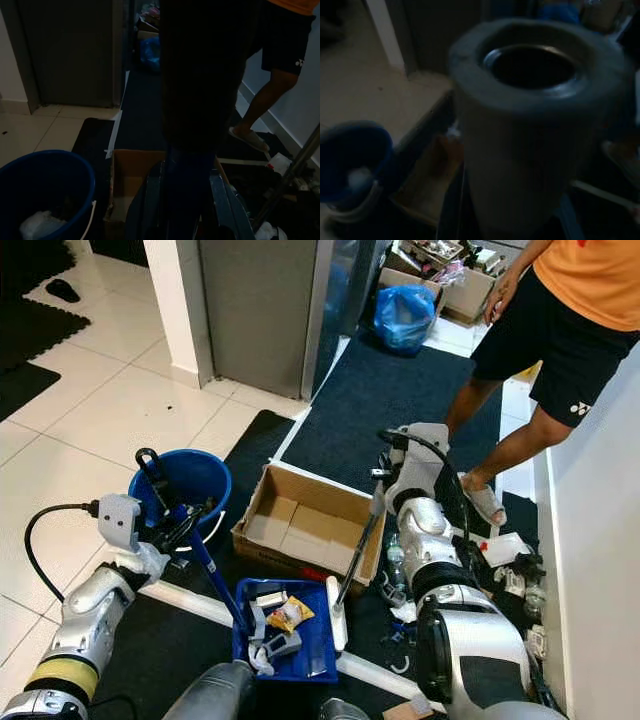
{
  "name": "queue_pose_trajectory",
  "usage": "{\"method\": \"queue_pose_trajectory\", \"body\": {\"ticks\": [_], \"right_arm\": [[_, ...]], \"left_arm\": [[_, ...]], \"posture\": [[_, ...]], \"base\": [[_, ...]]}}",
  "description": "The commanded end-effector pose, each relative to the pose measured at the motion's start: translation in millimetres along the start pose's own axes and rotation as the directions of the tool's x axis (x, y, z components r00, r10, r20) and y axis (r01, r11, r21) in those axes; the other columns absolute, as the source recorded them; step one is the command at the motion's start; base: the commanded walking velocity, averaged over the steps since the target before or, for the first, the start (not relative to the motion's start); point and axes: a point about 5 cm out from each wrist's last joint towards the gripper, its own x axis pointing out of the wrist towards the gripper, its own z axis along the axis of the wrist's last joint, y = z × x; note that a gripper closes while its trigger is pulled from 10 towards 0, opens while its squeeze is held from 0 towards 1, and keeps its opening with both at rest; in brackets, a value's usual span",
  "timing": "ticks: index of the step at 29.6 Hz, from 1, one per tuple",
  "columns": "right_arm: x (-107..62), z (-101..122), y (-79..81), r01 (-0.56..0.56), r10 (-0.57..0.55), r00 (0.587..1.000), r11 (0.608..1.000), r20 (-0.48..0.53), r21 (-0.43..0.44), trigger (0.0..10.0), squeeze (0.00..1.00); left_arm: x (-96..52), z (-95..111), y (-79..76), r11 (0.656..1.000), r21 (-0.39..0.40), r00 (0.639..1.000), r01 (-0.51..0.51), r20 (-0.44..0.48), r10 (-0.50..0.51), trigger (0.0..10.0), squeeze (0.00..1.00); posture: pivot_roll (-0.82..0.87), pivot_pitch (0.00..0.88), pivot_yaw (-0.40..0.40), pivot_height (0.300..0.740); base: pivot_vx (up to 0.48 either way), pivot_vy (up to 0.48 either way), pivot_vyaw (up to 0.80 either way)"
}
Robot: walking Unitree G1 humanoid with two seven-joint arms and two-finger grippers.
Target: Sweep floor
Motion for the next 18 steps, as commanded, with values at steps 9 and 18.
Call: {"method": "queue_pose_trajectory", "body": {"ticks": [9, 18], "right_arm": [[-13.6, -2.2, -71.7, 0.314, -0.33, 0.936, 0.94, -0.123, -0.131, 10.0, 0.0], [-19.8, -6.2, -83.1, 0.368, -0.374, 0.919, 0.927, -0.127, -0.072, 10.0, 0.0]], "left_arm": [[-1.3, 8.1, -2.7, 1.0, 0.004, 0.998, 0.019, 0.055, -0.02, 10.0, 0.0], [-6.1, 29.8, 15.0, 0.998, 0.049, 0.993, -0.028, 0.113, 0.022, 10.0, 0.0]], "posture": [[0.29, 0.0, -0.082, 0.74], [0.29, 0.0, -0.079, 0.74]], "base": [[0.0, 0.0, 0.0], [0.0, 0.0, 0.0]]}}
